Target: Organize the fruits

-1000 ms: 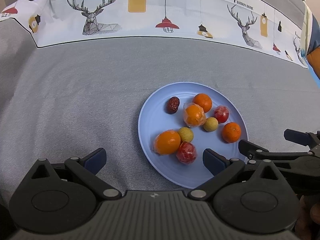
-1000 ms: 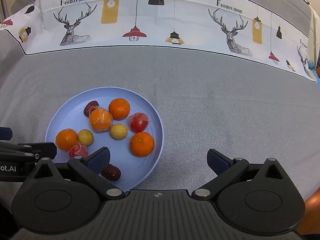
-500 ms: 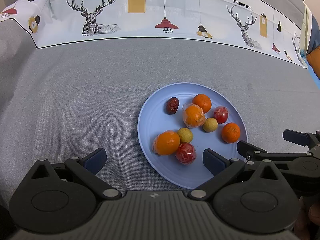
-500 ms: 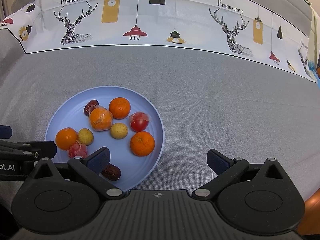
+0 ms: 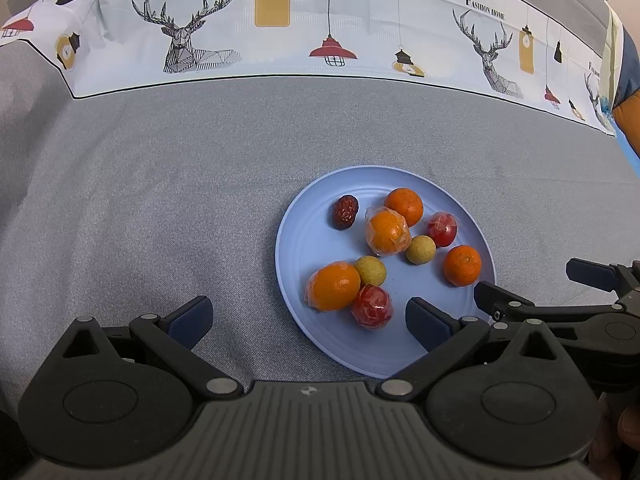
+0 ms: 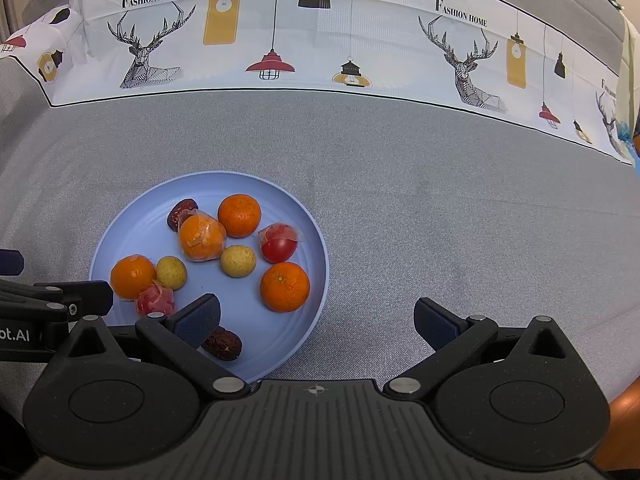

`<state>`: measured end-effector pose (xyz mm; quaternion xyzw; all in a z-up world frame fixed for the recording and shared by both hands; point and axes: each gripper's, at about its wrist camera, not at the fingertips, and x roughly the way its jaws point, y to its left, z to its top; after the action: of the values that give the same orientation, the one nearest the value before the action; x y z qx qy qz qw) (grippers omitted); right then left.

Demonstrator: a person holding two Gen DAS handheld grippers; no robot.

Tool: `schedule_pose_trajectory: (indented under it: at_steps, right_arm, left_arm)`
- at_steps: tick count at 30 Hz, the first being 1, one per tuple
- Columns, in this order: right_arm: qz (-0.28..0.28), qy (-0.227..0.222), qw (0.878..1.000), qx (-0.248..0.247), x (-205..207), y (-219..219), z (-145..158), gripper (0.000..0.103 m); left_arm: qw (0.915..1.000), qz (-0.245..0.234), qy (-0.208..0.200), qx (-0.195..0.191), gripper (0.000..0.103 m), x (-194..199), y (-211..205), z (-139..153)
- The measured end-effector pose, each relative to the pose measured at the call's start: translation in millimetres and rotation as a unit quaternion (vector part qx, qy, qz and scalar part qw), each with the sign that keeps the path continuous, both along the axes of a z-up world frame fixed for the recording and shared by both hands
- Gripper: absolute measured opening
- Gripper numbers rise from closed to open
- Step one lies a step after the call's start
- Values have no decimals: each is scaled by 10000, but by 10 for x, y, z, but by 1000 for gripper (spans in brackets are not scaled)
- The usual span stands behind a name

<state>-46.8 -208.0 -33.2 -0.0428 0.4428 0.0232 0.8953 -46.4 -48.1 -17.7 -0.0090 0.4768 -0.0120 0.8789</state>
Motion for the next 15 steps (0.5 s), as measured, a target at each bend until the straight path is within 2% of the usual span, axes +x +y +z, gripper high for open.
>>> schedule_pose_trajectory:
  at_steps: [15]
  right_arm:
    - [-84,-114,9999,41,8,-26,26,102]
  left_arm:
    - [9999,-42,-114,21,103,3,-20,28]
